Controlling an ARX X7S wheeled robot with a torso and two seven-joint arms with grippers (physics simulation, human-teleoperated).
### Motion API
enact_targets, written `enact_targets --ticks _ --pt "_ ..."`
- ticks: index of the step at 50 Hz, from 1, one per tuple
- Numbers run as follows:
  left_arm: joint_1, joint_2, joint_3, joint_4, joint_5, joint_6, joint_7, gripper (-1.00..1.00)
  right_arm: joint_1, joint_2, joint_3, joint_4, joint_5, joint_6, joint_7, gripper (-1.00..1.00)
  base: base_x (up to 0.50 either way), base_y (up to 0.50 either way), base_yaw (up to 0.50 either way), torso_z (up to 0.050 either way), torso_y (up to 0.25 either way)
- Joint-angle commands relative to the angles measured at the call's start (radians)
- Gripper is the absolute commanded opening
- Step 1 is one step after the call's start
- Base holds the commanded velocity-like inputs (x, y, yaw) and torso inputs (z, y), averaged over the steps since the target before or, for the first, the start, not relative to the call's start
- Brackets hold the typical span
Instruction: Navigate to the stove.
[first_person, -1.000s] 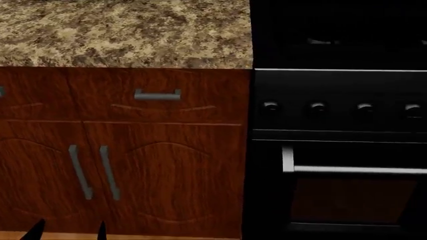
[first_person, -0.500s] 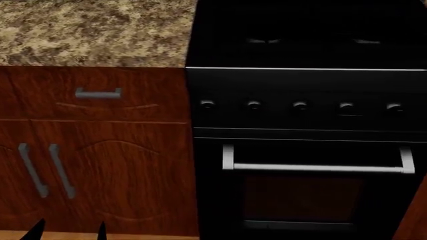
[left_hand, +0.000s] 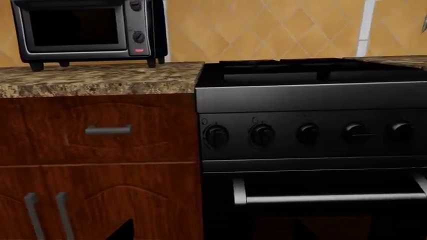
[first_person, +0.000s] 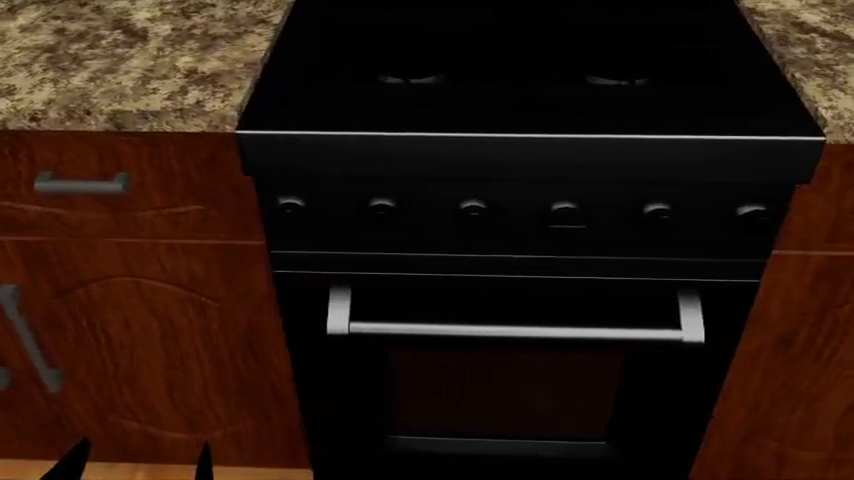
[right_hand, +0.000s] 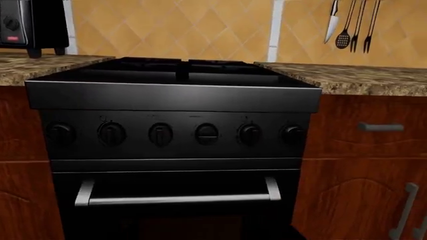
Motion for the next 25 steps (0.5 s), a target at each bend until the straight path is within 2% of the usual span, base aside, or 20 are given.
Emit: enact_targets --ticks 1,25 --pt "0.000 -0.003 0.003 0.003 -0.002 -0.001 -0.002 1.00 0.000 0.002 -0.003 -0.002 -0.001 0.002 0.006 1.00 -0.50 0.01 0.00 0.000 0.000" --pt "-0.004 -0.006 0.009 -0.006 -0.008 0.002 -0.003 1.00 0.003 0.005 -0.010 -0.001 -0.001 -0.003 0.012 1.00 -0.49 0.01 0.00 0.000 0.000"
